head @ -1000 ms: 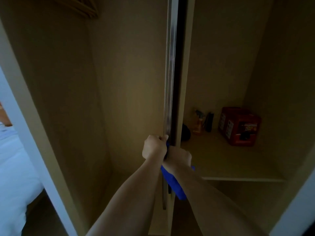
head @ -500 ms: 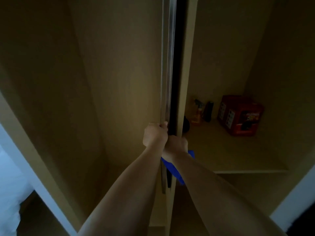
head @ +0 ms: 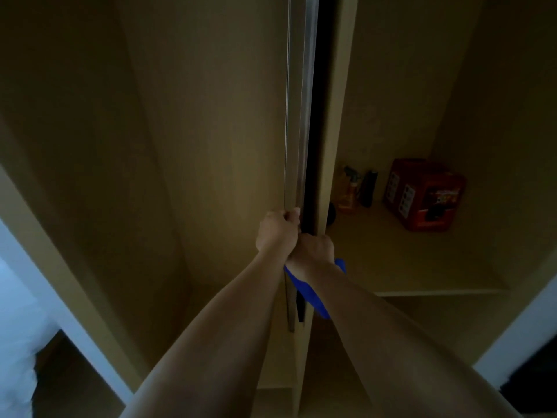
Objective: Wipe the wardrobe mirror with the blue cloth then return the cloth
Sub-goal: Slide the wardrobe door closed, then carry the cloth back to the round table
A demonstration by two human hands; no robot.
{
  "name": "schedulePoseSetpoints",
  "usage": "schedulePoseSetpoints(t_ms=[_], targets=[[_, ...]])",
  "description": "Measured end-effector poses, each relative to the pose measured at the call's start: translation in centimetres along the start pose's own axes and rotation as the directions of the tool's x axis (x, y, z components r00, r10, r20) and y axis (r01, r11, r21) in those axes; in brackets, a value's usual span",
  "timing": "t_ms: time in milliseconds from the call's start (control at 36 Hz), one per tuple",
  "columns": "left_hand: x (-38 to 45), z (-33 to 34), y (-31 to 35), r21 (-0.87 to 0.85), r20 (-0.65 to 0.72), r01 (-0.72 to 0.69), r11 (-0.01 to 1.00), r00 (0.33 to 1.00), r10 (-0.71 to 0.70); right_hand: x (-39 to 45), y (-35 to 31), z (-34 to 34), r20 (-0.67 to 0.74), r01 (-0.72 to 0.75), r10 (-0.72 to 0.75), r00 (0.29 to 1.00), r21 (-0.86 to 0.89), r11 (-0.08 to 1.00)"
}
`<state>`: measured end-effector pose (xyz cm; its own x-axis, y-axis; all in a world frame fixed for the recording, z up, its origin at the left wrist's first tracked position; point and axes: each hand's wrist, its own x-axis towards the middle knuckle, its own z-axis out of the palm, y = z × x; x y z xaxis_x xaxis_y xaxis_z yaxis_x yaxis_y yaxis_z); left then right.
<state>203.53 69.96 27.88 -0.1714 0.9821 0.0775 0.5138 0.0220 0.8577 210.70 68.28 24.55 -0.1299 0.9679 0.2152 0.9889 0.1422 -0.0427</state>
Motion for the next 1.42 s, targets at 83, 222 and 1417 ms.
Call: schedulePoseSetpoints(t_ms=[83,222,1417], targets=[[-0.7,-0.2,-1.7,0.077,0.088,-0.032,0.997,0.996,0.025,-0.4,0.6,0.3,0.021,-0.006,0.006,1.000,0.011,1.000],[-2.3,-0.6,-5.6,-0.056,0.247,0.240,0.969,0.944,-0.219,-1.5,1.6,0.9,0.217,-0.008,-0.015,0.976,0.105,0.994],[-28.3,-22.5,-28.1,0.579,-0.258,0.397,0.712,0.918,-0.302,-17.1,-28.8,7.9,0.320,0.612,-0.735,0.598,0.410,0.677]])
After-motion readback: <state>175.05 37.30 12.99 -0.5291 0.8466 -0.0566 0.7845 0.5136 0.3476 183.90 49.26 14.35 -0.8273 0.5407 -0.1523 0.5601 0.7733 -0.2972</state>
